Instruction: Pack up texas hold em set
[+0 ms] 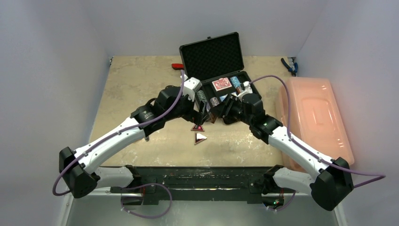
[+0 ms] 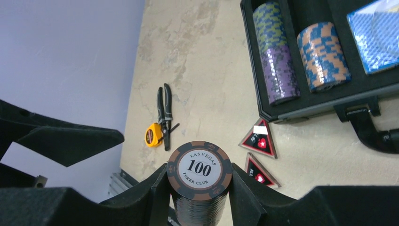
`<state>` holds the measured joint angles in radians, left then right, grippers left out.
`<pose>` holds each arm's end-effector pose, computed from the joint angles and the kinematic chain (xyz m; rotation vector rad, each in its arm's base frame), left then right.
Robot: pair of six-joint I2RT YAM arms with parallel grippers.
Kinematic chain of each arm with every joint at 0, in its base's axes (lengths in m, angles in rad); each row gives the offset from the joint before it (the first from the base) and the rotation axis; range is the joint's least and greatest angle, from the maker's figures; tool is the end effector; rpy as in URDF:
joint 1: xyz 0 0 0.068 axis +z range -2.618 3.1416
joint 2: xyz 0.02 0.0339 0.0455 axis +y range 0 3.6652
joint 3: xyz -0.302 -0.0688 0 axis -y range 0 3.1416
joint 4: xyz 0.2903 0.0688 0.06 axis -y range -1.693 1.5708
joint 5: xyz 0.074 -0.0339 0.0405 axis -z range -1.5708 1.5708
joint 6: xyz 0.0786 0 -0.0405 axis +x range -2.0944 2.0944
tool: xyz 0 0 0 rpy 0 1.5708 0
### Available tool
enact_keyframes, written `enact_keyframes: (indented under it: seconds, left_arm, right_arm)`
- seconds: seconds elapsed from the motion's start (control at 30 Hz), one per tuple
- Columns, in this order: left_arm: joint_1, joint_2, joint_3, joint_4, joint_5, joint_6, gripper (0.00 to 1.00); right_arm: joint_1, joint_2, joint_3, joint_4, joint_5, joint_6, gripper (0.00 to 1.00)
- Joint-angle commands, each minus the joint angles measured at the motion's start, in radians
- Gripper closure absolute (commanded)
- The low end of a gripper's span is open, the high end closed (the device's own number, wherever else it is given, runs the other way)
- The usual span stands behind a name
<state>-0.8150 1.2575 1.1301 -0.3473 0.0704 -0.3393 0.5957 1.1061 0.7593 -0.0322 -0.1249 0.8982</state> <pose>0.2416 -0.2644 0.3538 0.5484 2.0671 -0.7752 0.2588 0.1872 0.2850 0.2298 2.1027 1.0707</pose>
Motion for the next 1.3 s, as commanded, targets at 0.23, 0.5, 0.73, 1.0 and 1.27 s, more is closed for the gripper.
enact_keyframes:
  seconds: [0.23, 0.5, 0.73, 1.0, 1.27]
  left_arm:
    - [-0.005, -0.218, 0.119, -0.408, -0.328, -0.022, 0.00]
    - [-0.003, -0.333, 0.226, -0.651, -0.516, 0.041, 0.00]
    - [0.016, -0.384, 0.154, -0.628, -0.676, 0.138, 0.00]
    - [0.105, -0.388, -0.009, -0.485, -0.642, 0.189, 0.03]
    - [0.193, -0.351, -0.047, -0.461, -0.498, 0.179, 0.06]
  right_arm:
    - [0.002, 0.090, 0.297, -0.124, 0.135, -0.268, 1.00]
    - [0.001, 0.213, 0.471, -0.242, 0.186, -0.426, 1.00]
    - [0.002, 0.335, 0.634, -0.336, 0.221, -0.543, 1.00]
    - [0.001, 0.534, 0.861, -0.484, 0.252, -0.675, 1.00]
    - [0.000, 0.748, 1.077, -0.570, 0.263, -0.741, 1.00]
